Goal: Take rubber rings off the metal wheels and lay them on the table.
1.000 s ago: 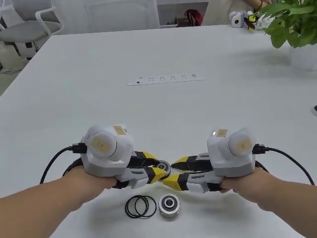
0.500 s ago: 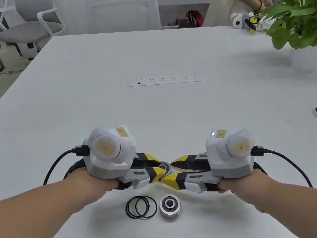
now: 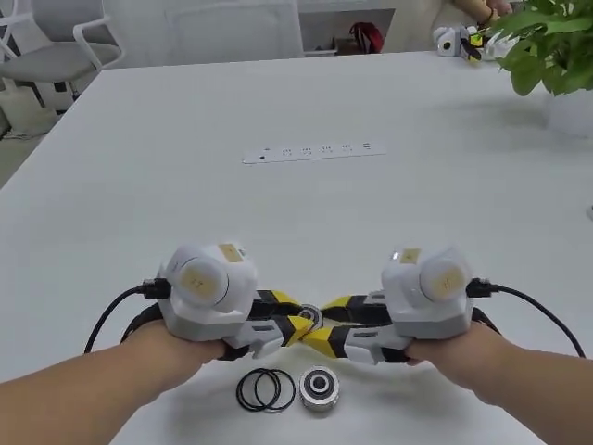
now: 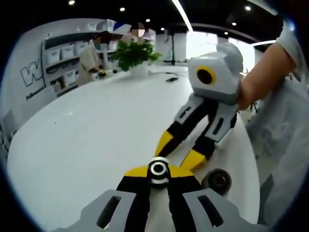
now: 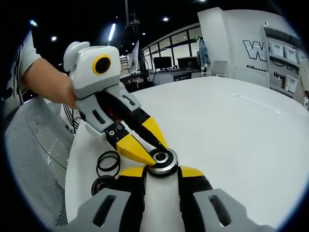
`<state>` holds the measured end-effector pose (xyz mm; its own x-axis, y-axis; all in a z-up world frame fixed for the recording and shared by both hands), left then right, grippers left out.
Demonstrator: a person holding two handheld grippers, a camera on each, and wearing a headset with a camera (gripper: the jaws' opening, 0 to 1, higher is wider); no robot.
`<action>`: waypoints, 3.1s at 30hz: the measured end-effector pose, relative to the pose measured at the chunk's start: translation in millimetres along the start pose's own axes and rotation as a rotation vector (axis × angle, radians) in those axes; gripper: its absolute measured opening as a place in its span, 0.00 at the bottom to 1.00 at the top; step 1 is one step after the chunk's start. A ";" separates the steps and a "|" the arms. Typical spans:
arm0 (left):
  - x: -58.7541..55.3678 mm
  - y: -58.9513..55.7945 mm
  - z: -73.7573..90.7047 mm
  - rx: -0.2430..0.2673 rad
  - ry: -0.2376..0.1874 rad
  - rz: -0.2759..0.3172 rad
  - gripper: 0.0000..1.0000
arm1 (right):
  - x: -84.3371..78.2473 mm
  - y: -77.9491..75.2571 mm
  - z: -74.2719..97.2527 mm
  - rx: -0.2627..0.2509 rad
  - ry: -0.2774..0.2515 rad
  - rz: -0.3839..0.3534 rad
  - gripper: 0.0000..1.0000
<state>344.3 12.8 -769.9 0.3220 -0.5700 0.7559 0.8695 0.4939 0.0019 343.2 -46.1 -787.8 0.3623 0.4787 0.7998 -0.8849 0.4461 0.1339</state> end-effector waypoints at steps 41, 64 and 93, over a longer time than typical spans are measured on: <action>-0.6 -0.4 0.5 0.020 0.015 0.028 0.12 | 0.7 -16.0 16.1 0.008 -0.091 -0.426 0.00; -0.1 -2.1 -1.1 0.048 0.025 0.028 0.11 | 9.3 -5.5 13.7 0.060 -0.079 -0.347 0.00; 1.0 -1.3 -0.2 0.029 0.032 0.034 0.13 | 13.1 -4.2 17.0 0.067 -0.090 -0.370 0.00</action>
<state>343.6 11.5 -769.3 0.3637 -0.5730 0.7344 0.8469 0.5317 -0.0046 346.6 -54.5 -767.9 0.6359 0.2251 0.7382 -0.7175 0.5246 0.4582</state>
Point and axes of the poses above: the centre of the closed fingertips' face, and the gripper's own axes: z roughly backward along the fingers, y roughly to its left, x roughly out of its top, the point moved 4 cm from there along z, roughly backward along the fingers, and after that the axes turned 8 degrees about y, right-handed, at the moved point
